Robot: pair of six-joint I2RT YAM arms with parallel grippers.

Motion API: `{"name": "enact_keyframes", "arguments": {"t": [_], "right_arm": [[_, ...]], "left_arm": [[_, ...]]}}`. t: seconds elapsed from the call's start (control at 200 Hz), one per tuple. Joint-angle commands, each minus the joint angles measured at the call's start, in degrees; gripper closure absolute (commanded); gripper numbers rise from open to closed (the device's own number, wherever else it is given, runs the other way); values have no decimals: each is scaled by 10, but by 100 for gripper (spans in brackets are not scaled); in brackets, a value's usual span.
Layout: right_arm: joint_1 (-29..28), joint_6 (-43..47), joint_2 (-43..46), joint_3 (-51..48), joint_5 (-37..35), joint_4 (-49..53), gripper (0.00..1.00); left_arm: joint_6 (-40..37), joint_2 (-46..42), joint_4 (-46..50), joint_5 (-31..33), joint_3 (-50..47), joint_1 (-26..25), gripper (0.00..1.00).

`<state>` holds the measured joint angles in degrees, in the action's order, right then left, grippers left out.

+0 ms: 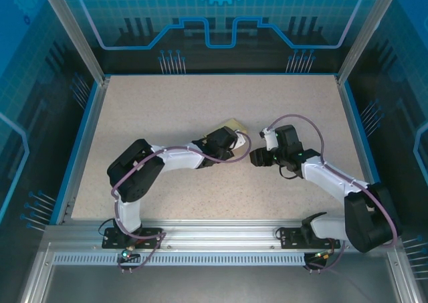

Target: Fold the paper box

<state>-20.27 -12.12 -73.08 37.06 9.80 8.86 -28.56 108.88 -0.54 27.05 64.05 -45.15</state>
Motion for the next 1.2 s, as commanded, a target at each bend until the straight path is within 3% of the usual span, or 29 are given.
{"name": "enact_keyframes", "arguments": {"t": [0.0, 0.44, 0.675, 0.951, 1.101, 1.196], "right_arm": [[-7, -8, 1, -9, 11, -16, 44], [-6, 23, 67, 41, -22, 61, 44], [-6, 52, 123, 62, -84, 96, 42], [20, 51, 156, 75, -222, 86, 26], [49, 8, 150, 52, -275, 25, 12], [63, -9, 137, 41, -320, -4, 2]], "left_arm": [[18, -1, -1, -18, -15, -3, 27], [54, -126, -19, -114, -75, -3, 13], [116, -272, -65, -156, -148, 10, 9], [276, -465, -96, -125, -254, 123, 1], [309, -533, -109, -42, -319, 185, 1], [315, -561, -114, -33, -352, 237, 1]]}}
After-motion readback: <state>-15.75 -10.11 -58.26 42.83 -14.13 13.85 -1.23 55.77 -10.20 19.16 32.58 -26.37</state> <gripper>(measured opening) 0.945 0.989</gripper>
